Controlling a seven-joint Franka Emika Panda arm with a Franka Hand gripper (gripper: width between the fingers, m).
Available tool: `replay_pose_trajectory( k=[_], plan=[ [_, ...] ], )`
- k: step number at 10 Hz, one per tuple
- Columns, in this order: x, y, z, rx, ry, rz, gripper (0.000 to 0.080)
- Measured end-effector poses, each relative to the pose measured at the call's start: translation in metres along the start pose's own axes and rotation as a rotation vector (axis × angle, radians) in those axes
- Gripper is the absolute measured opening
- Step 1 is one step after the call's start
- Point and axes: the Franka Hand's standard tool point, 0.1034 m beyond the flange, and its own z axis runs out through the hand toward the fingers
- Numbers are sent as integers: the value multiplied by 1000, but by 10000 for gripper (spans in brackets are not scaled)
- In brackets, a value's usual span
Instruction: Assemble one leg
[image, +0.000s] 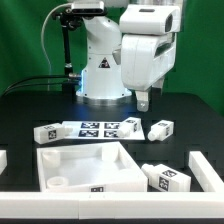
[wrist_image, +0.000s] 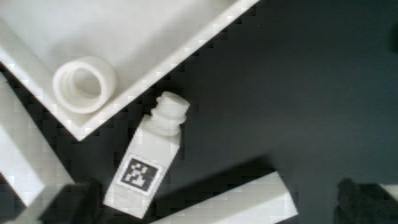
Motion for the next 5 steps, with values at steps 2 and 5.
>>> replay_pose_trajectory(
  k=[2, 5],
  plan=[
    [0, 0, 0, 1, 0, 0, 649],
    [-1, 0, 2, -2, 1, 17, 649]
  ],
)
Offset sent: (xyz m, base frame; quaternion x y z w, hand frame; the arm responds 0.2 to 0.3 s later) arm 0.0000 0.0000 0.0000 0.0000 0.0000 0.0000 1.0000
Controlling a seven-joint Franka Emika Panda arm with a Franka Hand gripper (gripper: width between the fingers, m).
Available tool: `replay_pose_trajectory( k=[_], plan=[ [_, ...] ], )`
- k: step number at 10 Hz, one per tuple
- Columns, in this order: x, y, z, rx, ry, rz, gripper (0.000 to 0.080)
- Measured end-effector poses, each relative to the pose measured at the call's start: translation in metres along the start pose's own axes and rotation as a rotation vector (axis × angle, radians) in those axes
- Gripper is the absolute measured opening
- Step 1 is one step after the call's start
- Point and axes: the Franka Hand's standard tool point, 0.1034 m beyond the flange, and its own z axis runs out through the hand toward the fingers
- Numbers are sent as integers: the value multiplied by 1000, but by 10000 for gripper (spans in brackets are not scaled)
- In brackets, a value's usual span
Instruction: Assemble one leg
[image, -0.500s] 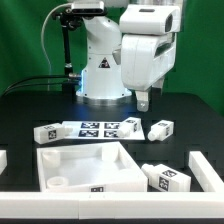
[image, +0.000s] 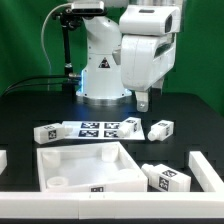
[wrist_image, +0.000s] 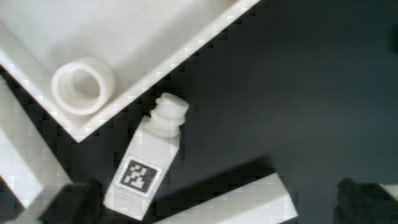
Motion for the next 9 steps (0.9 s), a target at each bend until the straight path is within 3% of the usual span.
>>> replay_pose_trajectory(
  k=[1, 2, 4, 5, 9],
  plan=[
    [-5, 3, 4, -23, 14, 77, 649],
    [-5, 9, 13, -21, 15, 89, 649],
    [11, 35, 32, -17, 35, 114, 649],
    [14, 31, 33, 35, 12, 233, 649],
    [14, 30, 34, 37, 11, 228, 649]
  ],
)
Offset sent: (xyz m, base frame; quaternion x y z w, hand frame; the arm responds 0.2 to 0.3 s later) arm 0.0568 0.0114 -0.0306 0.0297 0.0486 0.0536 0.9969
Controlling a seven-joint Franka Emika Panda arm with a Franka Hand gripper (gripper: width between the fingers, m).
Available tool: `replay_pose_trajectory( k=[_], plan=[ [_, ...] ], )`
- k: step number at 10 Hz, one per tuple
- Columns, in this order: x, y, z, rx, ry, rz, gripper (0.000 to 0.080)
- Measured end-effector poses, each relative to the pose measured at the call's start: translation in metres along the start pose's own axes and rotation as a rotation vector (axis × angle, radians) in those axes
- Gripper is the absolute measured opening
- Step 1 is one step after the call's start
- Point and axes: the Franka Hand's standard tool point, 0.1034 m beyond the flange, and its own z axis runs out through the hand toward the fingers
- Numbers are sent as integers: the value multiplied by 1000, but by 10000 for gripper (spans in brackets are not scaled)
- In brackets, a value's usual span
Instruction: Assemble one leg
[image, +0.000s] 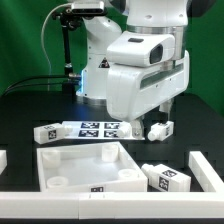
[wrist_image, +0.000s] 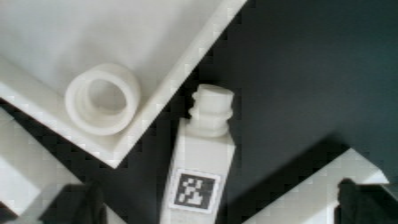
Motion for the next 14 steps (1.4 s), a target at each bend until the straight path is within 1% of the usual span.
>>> replay_pose_trajectory(
  k=[1, 2, 4, 5, 6, 7, 8, 9, 10, 11, 12, 13, 14],
  plan=[
    [0, 0, 1, 1, -1, 0, 649],
    [8, 1, 9, 3, 4, -2, 649],
    [34, 14, 26, 4, 17, -12, 649],
    [40, 14, 34, 7, 22, -13, 649],
    [44, 13, 43, 1, 36, -14, 649],
    [45, 14, 56, -5, 48, -16, 649],
    [44, 14, 68, 1, 46, -15, 649],
    [47, 10, 74, 4, 47, 1, 649],
    [53, 5, 76, -7, 61, 11, 649],
    [55, 3, 78, -17, 73, 7, 649],
    [54, 4, 78, -16, 70, 8, 649],
    [54, 3, 78, -16, 70, 8, 523],
    [54, 4, 78, -16, 70, 8, 523]
  ],
)
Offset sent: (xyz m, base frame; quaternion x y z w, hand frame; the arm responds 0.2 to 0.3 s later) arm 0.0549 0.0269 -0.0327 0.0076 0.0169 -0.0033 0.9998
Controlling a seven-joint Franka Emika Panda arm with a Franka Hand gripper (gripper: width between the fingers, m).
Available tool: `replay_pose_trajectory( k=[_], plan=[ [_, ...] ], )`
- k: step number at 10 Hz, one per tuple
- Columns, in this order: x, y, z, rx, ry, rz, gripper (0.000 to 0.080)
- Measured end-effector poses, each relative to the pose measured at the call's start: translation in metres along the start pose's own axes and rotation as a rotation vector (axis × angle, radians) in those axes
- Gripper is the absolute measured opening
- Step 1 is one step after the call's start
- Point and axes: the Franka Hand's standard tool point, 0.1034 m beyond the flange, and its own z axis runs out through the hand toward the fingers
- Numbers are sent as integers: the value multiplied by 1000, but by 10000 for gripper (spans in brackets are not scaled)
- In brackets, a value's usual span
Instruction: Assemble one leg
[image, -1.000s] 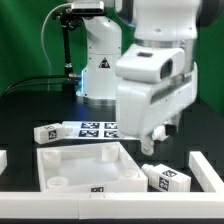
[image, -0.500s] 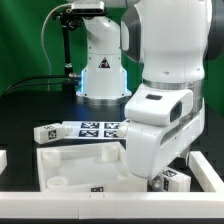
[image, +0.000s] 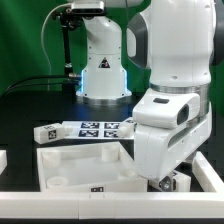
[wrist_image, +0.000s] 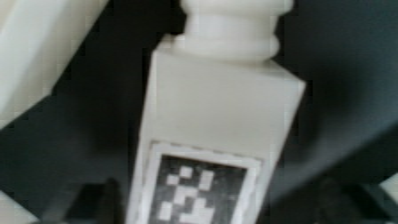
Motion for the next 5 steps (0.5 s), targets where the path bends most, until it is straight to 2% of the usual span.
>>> replay_pose_trajectory(
  k=[1, 2, 3, 4, 5],
  plan=[
    [0, 0, 0, 0, 0, 0, 385],
    [0, 0, 0, 0, 0, 0, 284],
    [0, -1, -1, 1, -2, 7, 284],
    [-1, -6, -12, 4, -10, 36, 285],
    [-9, -18, -25, 3, -17, 50, 285]
  ],
)
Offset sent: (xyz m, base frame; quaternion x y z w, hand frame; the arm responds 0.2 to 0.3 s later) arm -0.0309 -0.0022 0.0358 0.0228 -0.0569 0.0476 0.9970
